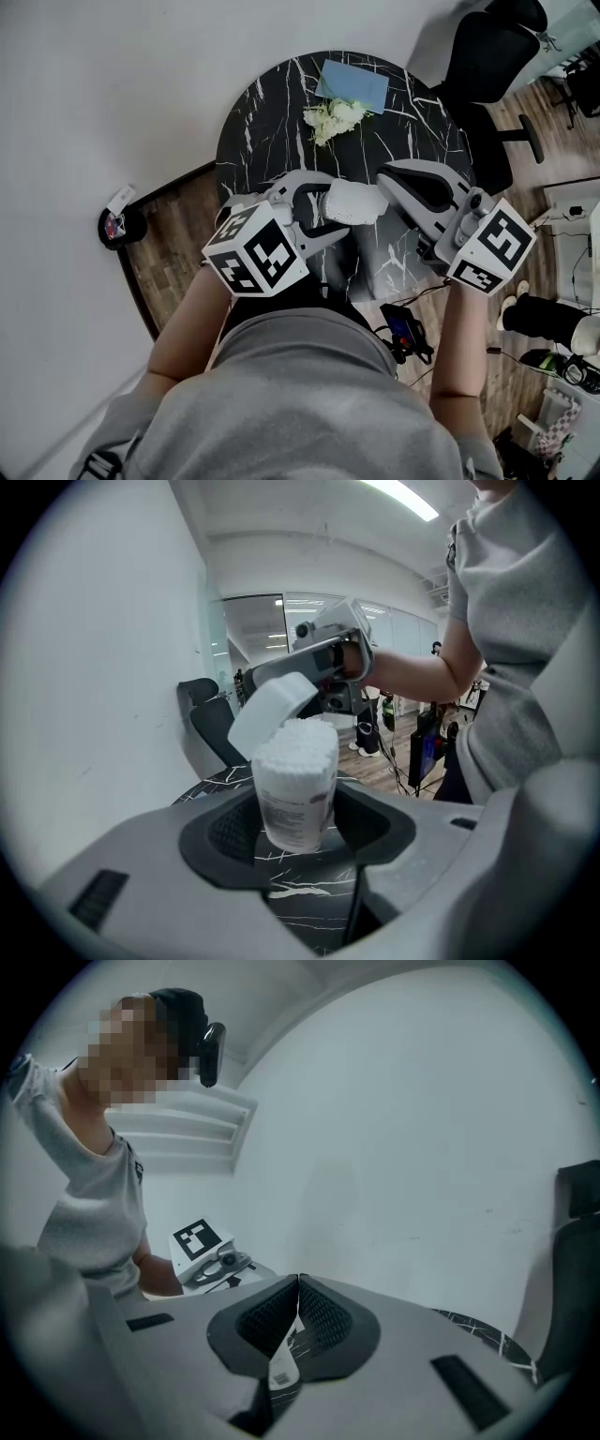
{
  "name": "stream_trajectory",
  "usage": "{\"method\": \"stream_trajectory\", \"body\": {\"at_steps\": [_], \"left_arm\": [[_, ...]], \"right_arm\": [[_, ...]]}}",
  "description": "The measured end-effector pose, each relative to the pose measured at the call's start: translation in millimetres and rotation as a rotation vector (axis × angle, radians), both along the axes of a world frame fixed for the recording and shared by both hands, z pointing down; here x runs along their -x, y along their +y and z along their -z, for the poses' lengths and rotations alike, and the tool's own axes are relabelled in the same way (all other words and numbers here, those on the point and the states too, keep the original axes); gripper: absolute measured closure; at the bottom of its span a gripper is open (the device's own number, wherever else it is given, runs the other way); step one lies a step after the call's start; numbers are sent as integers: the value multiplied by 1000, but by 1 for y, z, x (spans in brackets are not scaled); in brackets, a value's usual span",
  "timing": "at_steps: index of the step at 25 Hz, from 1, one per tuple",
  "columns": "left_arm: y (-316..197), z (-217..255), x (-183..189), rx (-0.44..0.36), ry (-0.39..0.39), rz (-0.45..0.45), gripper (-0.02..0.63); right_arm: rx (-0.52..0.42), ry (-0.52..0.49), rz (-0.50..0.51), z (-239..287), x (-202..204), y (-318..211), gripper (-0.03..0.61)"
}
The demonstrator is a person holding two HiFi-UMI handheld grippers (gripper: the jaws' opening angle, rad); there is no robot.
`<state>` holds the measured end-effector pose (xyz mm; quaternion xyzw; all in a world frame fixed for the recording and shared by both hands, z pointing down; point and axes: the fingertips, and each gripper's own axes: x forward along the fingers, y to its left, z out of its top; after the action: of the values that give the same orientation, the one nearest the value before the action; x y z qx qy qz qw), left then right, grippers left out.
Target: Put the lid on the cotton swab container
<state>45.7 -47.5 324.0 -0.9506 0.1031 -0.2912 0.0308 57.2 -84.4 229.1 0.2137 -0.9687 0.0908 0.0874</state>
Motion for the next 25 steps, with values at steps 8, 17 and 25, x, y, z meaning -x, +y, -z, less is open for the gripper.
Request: {"method": "stream_trajectory", "body": {"at_steps": [8,17,25], "left_arm": [[-5,1,1,19,19,29,374],[-11,1,2,26,17,57,374],[-16,3,5,36,40,97,376]], "right_arm": [[-20,34,90,-1,18,15,552],[-89,83,74,-1,21,14,552],[-86,93,94,-4,28,19,554]]}}
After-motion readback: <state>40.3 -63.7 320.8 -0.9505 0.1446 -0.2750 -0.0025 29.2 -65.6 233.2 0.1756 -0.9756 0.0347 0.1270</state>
